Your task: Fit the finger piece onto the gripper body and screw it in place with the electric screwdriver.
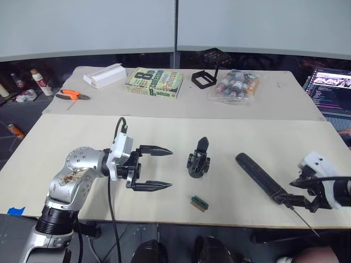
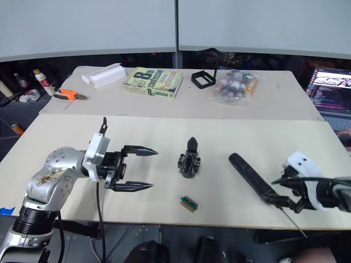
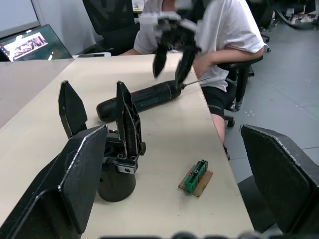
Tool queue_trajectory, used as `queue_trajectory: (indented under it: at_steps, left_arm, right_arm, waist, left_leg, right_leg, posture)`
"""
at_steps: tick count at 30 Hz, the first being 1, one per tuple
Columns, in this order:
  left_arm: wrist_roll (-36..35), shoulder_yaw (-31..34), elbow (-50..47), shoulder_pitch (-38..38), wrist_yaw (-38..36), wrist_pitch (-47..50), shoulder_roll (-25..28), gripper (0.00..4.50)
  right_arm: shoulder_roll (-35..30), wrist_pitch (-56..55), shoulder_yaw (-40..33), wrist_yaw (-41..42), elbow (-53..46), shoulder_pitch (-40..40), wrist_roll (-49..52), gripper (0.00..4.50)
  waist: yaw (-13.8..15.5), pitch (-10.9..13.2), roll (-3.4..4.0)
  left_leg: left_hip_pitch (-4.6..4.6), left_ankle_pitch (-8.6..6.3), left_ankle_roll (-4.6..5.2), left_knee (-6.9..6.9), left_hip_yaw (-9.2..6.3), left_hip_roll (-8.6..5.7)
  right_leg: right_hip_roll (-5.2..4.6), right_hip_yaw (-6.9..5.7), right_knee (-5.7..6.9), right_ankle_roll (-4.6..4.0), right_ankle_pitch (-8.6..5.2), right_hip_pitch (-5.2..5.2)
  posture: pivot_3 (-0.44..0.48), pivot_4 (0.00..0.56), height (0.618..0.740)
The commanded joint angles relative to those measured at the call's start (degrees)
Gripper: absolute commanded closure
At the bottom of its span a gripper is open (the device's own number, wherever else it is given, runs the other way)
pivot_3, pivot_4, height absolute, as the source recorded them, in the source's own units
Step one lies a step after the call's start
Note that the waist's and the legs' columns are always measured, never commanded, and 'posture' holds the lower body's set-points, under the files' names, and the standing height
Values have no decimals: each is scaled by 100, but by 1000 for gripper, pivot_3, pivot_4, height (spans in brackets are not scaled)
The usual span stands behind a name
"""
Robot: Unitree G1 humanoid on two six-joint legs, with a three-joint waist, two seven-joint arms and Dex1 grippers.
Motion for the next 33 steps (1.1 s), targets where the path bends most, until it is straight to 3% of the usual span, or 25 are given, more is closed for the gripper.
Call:
queue_trajectory:
  at_steps: [1, 3, 8, 17, 21, 25, 29, 33]
  left_arm:
    - [15, -19, -188, 0, 66, -128, -1, 0]
    - [-1, -55, -235, 44, 61, -96, 28, 0]
    - [-31, -105, -307, 76, 102, -57, 50, 0]
    - [-62, -158, -362, 63, 115, -36, 82, 0]
    - [-67, -165, -385, 93, 88, -27, 123, 0]
    - [-75, -165, -393, 148, 50, -16, 178, 0]
    - [-148, -126, -400, 181, 55, 109, 221, 0]
    - [-102, -87, -289, 309, -66, 61, 349, 0]
  right_arm:
    - [-420, 533, 543, 16, -139, -522, 125, 50]
    - [-678, 771, 1272, 28, -175, -988, 3, 50]
    - [-328, 1226, 2562, -226, -16, -2249, -219, 50]
    - [6, 1181, 3763, -252, 696, -2993, -664, 50]
    - [-67, 1133, 3993, -143, 668, -3019, -785, 1174]
    - [-39, 1007, 3996, -170, 749, -3000, -918, 2534]
    - [-139, 481, 3522, -14, 991, -2808, -891, 2569]
    - [20, -179, 1917, 445, 898, -2215, -122, 2569]
  waist:
    - [4, 0, -1]
    - [12, 0, -1]
    - [2, 0, -4]
    - [9, 0, -3]
    - [6, 0, -4]
    - [8, -1, -5]
    - [6, -2, -8]
    - [15, -1, -7]
  left_leg:
    - [-4, 0, 0, 0, -3, 0]
    - [-10, 0, 0, 0, -6, 0]
    - [-46, 2, -2, 9, -7, -2]
    - [-72, 6, -6, 21, 0, -4]
    - [-70, 7, -7, 22, 2, -3]
    - [-69, 7, -8, 22, 2, -2]
    - [-69, 7, -8, 23, 3, -2]
    - [-71, 7, -8, 25, 7, -4]
  right_leg:
    - [-1, 1, 0, -1, 0, -4]
    - [-3, 4, -2, -1, 0, -8]
    - [-8, 5, 4, -16, 11, -50]
    - [-4, -15, 10, -32, 22, -73]
    - [-2, -14, 10, -21, 16, -72]
    - [-1, -14, 10, -20, 15, -71]
    - [0, -14, 10, -18, 14, -70]
    - [-1, -12, 11, -13, 15, -71]
  posture:
    - [0, 150, 740]
    - [0, 150, 740]
    - [0, 150, 740]
    - [0, 150, 740]
    - [0, 150, 740]
    - [0, 150, 740]
    - [0, 150, 740]
    - [0, 150, 740]
